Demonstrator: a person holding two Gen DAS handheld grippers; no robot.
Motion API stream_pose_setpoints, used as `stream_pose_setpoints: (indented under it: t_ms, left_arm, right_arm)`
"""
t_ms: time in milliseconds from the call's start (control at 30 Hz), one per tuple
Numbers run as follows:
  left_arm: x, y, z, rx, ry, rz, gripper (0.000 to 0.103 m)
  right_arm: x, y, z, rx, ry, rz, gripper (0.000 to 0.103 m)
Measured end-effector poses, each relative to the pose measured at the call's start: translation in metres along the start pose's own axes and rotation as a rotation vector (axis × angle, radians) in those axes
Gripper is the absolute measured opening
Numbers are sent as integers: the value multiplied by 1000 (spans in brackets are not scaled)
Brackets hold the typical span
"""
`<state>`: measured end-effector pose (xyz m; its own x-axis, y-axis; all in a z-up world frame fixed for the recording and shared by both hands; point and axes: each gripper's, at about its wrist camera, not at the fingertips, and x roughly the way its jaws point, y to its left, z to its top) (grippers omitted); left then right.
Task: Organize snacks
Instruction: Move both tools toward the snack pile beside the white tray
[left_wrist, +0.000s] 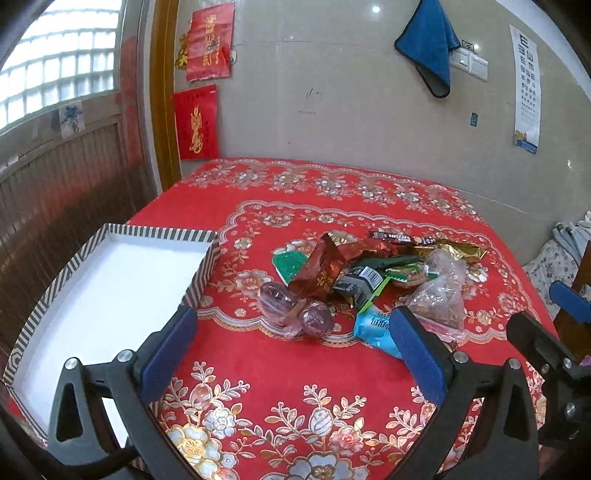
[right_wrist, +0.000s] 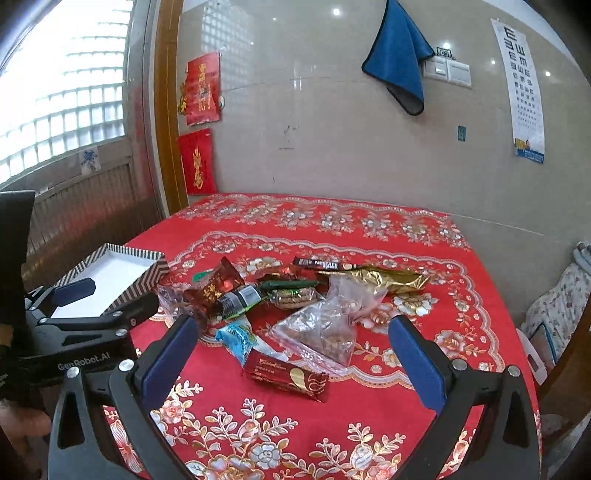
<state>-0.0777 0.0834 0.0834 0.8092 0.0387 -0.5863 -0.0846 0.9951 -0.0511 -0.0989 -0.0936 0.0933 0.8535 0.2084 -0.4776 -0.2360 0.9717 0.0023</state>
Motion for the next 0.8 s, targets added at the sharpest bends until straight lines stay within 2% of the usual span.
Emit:
stream_pose_setpoints:
  t_ms: [167,800]
  left_arm:
    - [3,2,-1,-5,8,17,103]
    - [7,7,-5,-28,29,35,103]
  right_arm:
    - [-2,-1,-1,14,-3,38,103]
    - [10,7,-6,-8,37,8,103]
